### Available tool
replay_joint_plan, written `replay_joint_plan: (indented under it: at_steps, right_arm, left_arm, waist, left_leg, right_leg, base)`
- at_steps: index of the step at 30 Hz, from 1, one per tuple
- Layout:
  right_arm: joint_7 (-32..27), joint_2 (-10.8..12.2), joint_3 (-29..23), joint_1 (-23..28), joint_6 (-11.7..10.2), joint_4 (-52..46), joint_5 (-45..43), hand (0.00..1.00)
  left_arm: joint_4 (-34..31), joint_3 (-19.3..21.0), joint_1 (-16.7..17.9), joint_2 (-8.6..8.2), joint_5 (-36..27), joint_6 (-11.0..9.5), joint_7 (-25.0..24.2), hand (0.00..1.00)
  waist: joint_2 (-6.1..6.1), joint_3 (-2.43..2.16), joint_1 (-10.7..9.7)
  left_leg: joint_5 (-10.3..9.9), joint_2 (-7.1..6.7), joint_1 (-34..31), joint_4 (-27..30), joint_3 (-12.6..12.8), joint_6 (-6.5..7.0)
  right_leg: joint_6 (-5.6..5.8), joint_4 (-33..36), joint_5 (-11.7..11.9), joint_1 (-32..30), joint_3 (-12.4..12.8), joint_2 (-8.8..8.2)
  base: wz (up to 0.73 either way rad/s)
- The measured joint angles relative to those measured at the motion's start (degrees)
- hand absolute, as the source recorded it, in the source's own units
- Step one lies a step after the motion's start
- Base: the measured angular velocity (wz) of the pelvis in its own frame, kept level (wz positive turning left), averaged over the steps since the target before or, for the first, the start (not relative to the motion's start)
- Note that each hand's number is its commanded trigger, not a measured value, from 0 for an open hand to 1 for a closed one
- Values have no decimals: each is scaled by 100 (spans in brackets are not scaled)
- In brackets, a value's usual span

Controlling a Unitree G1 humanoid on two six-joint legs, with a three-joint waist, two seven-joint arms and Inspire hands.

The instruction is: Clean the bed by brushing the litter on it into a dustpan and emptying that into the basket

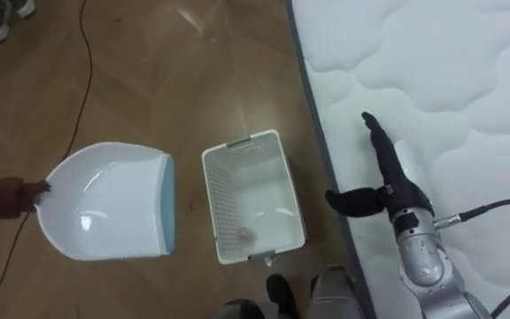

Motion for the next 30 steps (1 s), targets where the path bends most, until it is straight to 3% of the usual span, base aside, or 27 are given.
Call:
replay_joint_plan:
  at_steps: [2, 4, 5, 6, 8, 10, 13, 15, 17, 20, 21, 23, 25, 27, 29, 30]
  right_arm:
    - [-4, 1, 0, 23, -52, 16, 40, 0]
    - [-52, 7, 22, 149, -111, 18, 169, 0]
    - [-53, 10, 60, 162, -112, 61, 185, 0]
    - [-45, 11, 173, 161, -88, 119, 191, 0]
    - [-30, 14, 231, 204, -67, 156, 200, 0]
    - [-25, 70, 216, 308, 70, 324, 151, 0]
    - [15, 228, 154, 425, 328, 385, 205, 0]
    - [13, 282, 124, 458, 375, 381, 295, 0]
    - [3, 280, 96, 514, 418, 344, 401, 0]
    - [1, 301, -97, 786, 476, 23, 371, 0]
    - [5, 322, -123, 884, 487, -24, 375, 0]
    - [9, 445, -235, 1022, 569, -149, 379, 0]
    - [10, 485, -258, 1204, 633, -357, 442, 0]
    - [16, 537, -285, 1235, 644, -361, 465, 0]
    - [72, 541, -306, 1224, 646, -362, 571, 0]
    - [118, 533, -311, 1193, 649, -360, 596, 0]
  left_arm:
    - [-44, 67, 47, 0, -31, -113, 218, 100]
    - [-326, 307, 253, -18, 25, -242, 613, 100]
    - [-385, 390, 324, -49, 61, -267, 729, 100]
    - [-560, 629, 587, -125, 133, -312, 964, 100]
    - [-922, 977, 1067, -249, 267, -380, 1231, 100]
    - [-1221, 1062, 1371, -423, 396, -456, 1378, 100]
    - [-1666, 1108, 1587, -720, 563, -475, 1386, 100]
    - [-2005, 1106, 1749, -807, 564, -484, 1385, 100]
    - [-2326, 1114, 1874, -923, 540, -495, 1385, 100]
    - [-2802, 1116, 2145, -1219, 509, -570, 1374, 100]
    - [-2958, 1117, 2309, -1312, 441, -597, 1336, 100]
    - [-3182, 1136, 2557, -1407, 425, -597, 1319, 100]
    - [-3273, 1158, 2710, -1468, 429, -602, 1318, 100]
    - [-3271, 1267, 2736, -1573, 427, -609, 1318, 100]
    - [-3268, 1383, 2727, -1631, 409, -705, 1319, 100]
    - [-3265, 1443, 2691, -1625, 339, -774, 1319, 100]
  waist:
    - [-51, 24, 54]
    - [-218, 54, 249]
    - [-276, 43, 328]
    - [-445, 26, 522]
    - [-570, -7, 680]
    - [-721, -79, 668]
    - [-843, -134, 678]
    - [-904, -153, 645]
    - [-939, -174, 645]
    - [-997, -205, 632]
    - [-1024, -223, 635]
    - [-1081, -253, 796]
    - [-1089, -260, 975]
    - [-1100, -257, 989]
    - [-1108, -268, 957]
    - [-1107, -260, 995]
  left_leg:
    - [-42, 25, 16, 30, 6, -22]
    - [-105, 91, 123, 40, 69, -65]
    - [-133, 112, 165, 35, 67, -89]
    - [-178, 134, 277, 12, 15, -150]
    - [-240, 110, 398, 3, -376, -252]
    - [-258, 131, 619, 1, -584, -285]
    - [-268, 278, 874, -37, -607, -300]
    - [-284, 338, 1065, -136, -643, -327]
    - [-285, 406, 1351, -334, -556, -328]
    - [-324, 434, 1929, -694, -356, -278]
    - [-371, 471, 2170, -822, -166, -253]
    - [-494, 556, 2493, -937, 130, -243]
    - [-661, 707, 2781, -956, 573, -244]
    - [-683, 738, 2970, -1067, 806, -219]
    - [-699, 808, 3114, -1235, 1232, -191]
    - [-702, 901, 3162, -1285, 1617, -179]
  right_leg:
    - [0, -8, 1, -4, 89, 68]
    - [-4, -56, 24, -5, 303, 217]
    - [-15, -85, 43, 13, 384, 275]
    - [-45, -138, 85, 47, 591, 401]
    - [-82, -296, 152, 235, 728, 540]
    - [-63, -548, 200, 572, 780, 666]
    - [-46, -1030, 370, 1017, 788, 833]
    - [-21, -1314, 495, 1251, 869, 931]
    - [5, -1631, 639, 1530, 938, 990]
    - [91, -1962, 776, 1932, 1253, 1080]
    - [116, -2018, 820, 2046, 1382, 1124]
    - [113, -2031, 904, 2115, 1318, 1184]
    - [14, -2069, 1097, 2136, 737, 1133]
    - [-48, -2141, 1222, 2175, 339, 1059]
    - [-90, -2229, 1394, 2193, 66, 1042]
    - [-100, -2201, 1500, 2168, -226, 1007]
  base:
    - [-20]
    - [-48]
    - [-84]
    - [-105]
    - [-82]
    - [-22]
    - [-21]
    - [-37]
    - [-48]
    - [-66]
    - [-110]
    - [-143]
    - [-160]
    - [-134]
    - [-125]
    - [-130]
